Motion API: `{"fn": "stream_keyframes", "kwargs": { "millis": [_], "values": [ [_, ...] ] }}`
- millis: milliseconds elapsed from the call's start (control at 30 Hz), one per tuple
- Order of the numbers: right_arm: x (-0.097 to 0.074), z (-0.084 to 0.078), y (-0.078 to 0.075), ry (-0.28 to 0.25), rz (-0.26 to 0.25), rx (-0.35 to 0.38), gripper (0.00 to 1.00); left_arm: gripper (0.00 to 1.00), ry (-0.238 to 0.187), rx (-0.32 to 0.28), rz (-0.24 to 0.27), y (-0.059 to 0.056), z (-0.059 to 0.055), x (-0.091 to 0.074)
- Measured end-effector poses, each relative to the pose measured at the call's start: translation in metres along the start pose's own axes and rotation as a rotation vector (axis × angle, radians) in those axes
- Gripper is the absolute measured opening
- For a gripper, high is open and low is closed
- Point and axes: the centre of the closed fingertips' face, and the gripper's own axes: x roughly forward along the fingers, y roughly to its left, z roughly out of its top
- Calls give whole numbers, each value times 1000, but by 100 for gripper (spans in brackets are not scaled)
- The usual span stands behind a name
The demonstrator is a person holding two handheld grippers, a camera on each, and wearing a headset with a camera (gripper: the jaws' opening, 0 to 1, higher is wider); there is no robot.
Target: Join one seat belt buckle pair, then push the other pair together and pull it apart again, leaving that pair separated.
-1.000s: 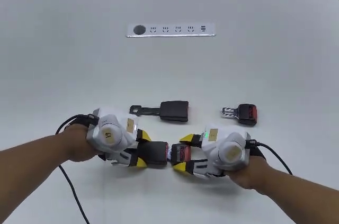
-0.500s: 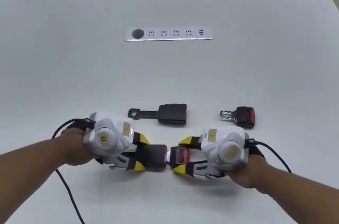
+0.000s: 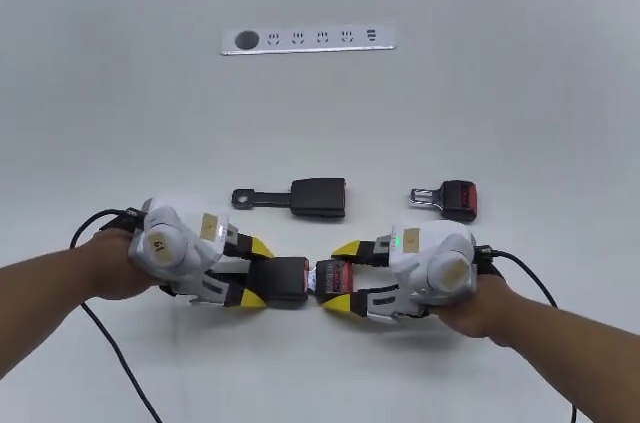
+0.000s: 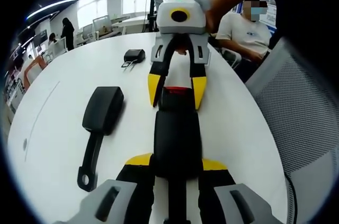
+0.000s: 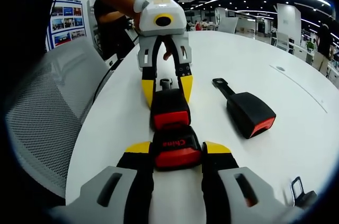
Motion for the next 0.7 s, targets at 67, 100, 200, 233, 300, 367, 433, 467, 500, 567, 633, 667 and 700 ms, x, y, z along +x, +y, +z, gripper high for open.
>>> {"fn": "stream_keyframes", "kwargs": {
  "millis": [67, 100, 200, 233, 300, 367, 433, 467, 500, 567, 633, 667, 700],
  "values": [
    [0, 0, 0, -4, 1, 0, 32, 31, -8, -1, -2, 0, 0, -1],
    [-1, 0, 1, -6, 2, -1, 32, 31, -11, -1, -5, 0, 1, -1],
    [-3, 2, 2, -13, 6, -2, 32, 31, -16, 2, -6, -1, 1, 0],
    [-4, 2, 3, -15, 6, 0, 32, 31, -16, 6, -6, 0, 2, 0],
    [-5, 2, 3, -21, 5, 5, 32, 31, -21, 7, -8, 0, 1, 0],
    [-6, 3, 4, -26, 6, 9, 32, 30, -22, 9, -11, 0, 1, 0],
    [-7, 3, 4, -30, 7, 11, 32, 30, -22, 9, -13, 0, 2, 0],
    [-7, 4, 4, -31, 8, 11, 32, 30, -23, 7, -14, 0, 1, 0],
    [-8, 3, 4, -30, 9, 10, 32, 30, -22, 8, -15, 0, 1, 1],
    [-8, 3, 4, -31, 11, 10, 32, 30, -22, 6, -16, 0, 1, 1],
    [-9, 2, 3, -33, 12, 12, 32, 30, -25, 3, -18, -1, 2, 1],
    [-9, 3, 3, -35, 12, 13, 32, 30, -24, 1, -18, -1, 3, 1],
    [-9, 3, 3, -35, 12, 13, 32, 30, -24, 2, -18, -1, 3, 1]
  ]
}}
